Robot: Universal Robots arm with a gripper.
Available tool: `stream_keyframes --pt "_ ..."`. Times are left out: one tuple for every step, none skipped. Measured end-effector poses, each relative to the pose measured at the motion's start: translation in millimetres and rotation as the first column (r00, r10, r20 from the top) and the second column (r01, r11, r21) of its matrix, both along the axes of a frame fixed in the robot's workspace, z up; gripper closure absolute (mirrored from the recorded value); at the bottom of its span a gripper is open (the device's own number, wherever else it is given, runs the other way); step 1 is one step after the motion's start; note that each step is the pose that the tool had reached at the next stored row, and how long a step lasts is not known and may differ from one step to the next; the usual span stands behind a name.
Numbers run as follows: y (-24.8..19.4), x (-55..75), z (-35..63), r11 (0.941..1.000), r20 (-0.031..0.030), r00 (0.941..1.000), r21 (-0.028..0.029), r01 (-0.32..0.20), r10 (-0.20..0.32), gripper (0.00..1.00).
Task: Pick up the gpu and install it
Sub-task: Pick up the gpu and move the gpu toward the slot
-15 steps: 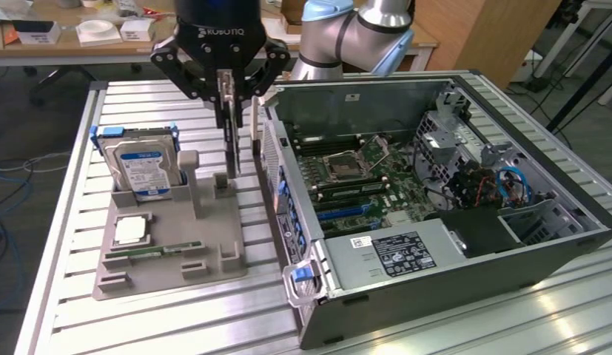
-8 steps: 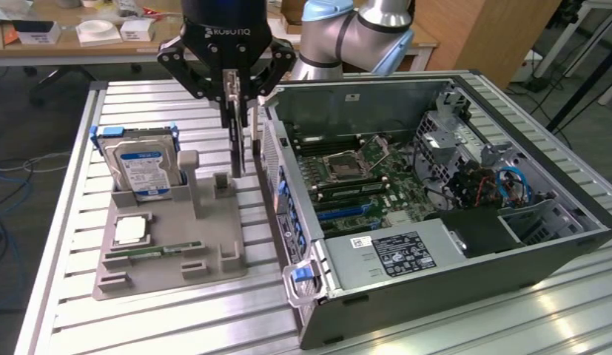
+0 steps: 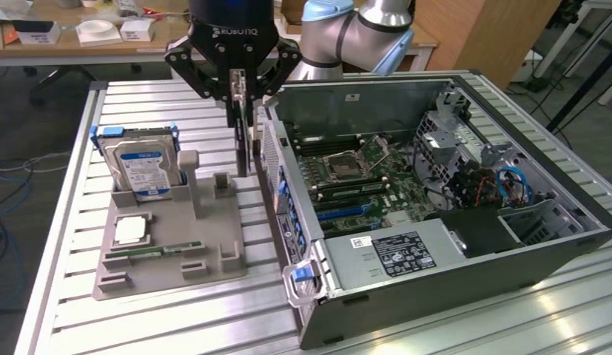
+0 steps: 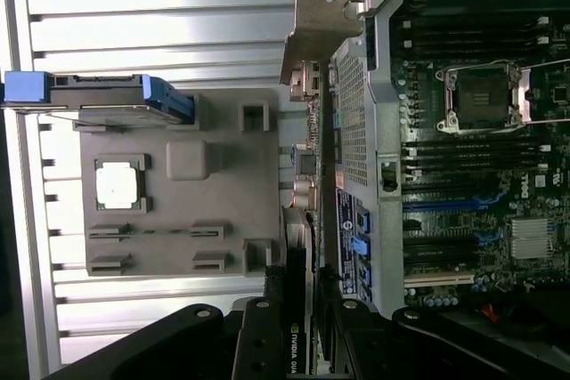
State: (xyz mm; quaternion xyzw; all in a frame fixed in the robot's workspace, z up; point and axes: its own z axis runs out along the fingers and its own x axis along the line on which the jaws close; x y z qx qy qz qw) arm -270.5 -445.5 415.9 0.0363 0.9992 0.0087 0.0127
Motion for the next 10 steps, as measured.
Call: stream_keyframes --pt "0.0 0.7 0.0 1.0000 0.0000 1.0000 0.0000 0.000 0.000 0.74" --pt "0.0 1.4 0.0 1.0000 0.0000 1.0000 -0.0001 0.000 0.000 0.74" --pt "0.0 2.1 0.0 1.0000 0.0000 1.0000 -0.0001 0.000 0.000 0.74" --pt "0.0 2.7 0.0 1.0000 0.0000 1.0000 0.0000 0.000 0.000 0.74" --pt "0.0 3.3 0.0 1.0000 0.0000 1.0000 0.0000 -0.001 0.001 0.74" --pt "0.0 3.9 0.0 1.0000 0.0000 1.0000 -0.0001 -0.001 0.001 0.74" --pt "0.0 4.5 0.0 1.0000 0.0000 1.0000 0.0000 -0.001 0.001 0.74" --pt "0.0 5.0 0.0 1.0000 0.0000 1.0000 -0.0001 -0.001 0.001 0.74" --pt "0.0 5.5 0.0 1.0000 0.0000 1.0000 0.0000 -0.001 0.001 0.74" --pt "0.0 5.9 0.0 1.0000 0.0000 1.0000 0.0000 -0.001 0.001 0.74"
